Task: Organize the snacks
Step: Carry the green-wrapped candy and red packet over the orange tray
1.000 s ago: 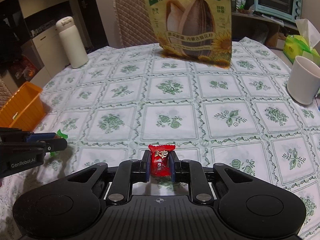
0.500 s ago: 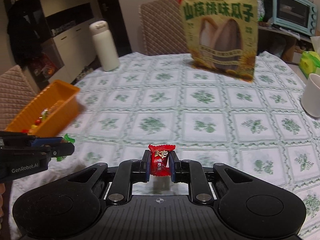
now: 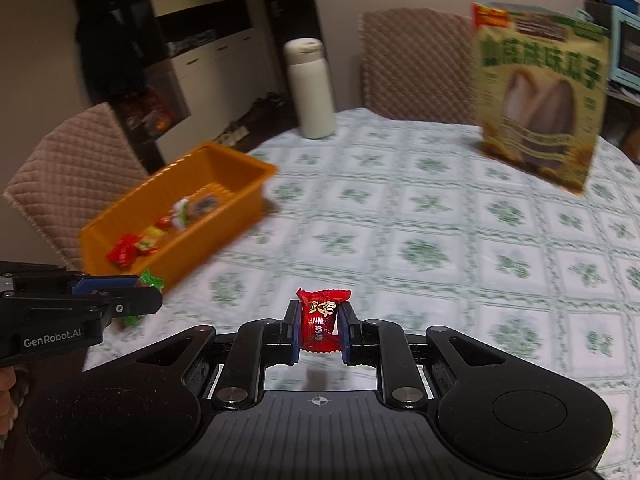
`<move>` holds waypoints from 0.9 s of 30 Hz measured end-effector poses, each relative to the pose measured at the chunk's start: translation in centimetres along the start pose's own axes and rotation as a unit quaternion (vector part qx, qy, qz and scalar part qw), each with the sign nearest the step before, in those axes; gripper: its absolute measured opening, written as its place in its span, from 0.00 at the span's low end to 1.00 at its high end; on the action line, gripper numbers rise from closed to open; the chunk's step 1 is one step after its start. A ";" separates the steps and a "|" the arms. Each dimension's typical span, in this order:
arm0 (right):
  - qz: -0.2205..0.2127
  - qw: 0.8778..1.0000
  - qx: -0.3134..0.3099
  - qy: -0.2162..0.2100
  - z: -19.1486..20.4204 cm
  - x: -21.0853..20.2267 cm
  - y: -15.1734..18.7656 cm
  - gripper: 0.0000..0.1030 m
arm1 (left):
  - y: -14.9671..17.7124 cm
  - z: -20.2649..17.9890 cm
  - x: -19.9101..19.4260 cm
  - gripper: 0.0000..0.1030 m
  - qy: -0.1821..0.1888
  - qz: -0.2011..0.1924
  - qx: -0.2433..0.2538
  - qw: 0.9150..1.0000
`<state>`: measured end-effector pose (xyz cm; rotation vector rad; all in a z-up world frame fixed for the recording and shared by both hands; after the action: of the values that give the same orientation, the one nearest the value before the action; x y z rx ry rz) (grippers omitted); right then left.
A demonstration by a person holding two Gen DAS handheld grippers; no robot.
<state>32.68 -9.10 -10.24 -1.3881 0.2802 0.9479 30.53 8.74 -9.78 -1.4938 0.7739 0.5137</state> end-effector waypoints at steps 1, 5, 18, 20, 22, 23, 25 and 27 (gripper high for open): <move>0.000 1.000 -0.005 -0.005 0.7 0.1 -0.1 0.18 | 0.0 0.6 -0.3 0.18 -0.004 0.000 -0.004 1.000; -0.001 0.999 -0.020 -0.026 3.3 0.7 -0.6 0.18 | 0.1 3.1 -1.3 0.18 -0.020 -0.002 -0.019 1.000; -0.008 0.995 -0.050 -0.080 10.2 5.4 -5.0 0.18 | -3.0 10.2 -1.6 0.18 -0.053 -0.032 -0.036 0.997; -0.008 0.995 -0.050 -0.083 10.7 6.4 -5.9 0.18 | -3.7 11.2 -0.9 0.18 -0.056 -0.033 -0.036 0.997; -0.009 0.995 -0.051 -0.082 11.2 7.6 -6.9 0.18 | -4.5 12.1 -0.1 0.18 -0.057 -0.035 -0.038 0.997; -0.010 0.995 -0.053 -0.081 11.4 8.3 -7.4 0.18 | -4.8 12.6 0.3 0.18 -0.057 -0.034 -0.039 0.997; -0.011 0.996 -0.054 -0.076 11.6 9.5 -8.2 0.18 | -5.6 13.3 1.1 0.18 -0.059 -0.036 -0.037 0.997; -0.011 0.996 -0.056 -0.070 11.7 10.7 -9.0 0.18 | -6.2 13.9 1.9 0.18 -0.060 -0.035 -0.035 0.997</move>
<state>41.56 6.74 -8.63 -1.4152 0.1076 1.0504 38.28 21.89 -8.15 -1.5339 0.6140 0.5769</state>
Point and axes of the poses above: each gripper's, at about its wrist camera, not at the fingertips, and x roughly the way its jaws point, z to its left, y to its underside, the point moved 6 cm from there along x, roughly the way its jaws point, and after that the axes turned 2 degrees about y, right-handed, at the moved point
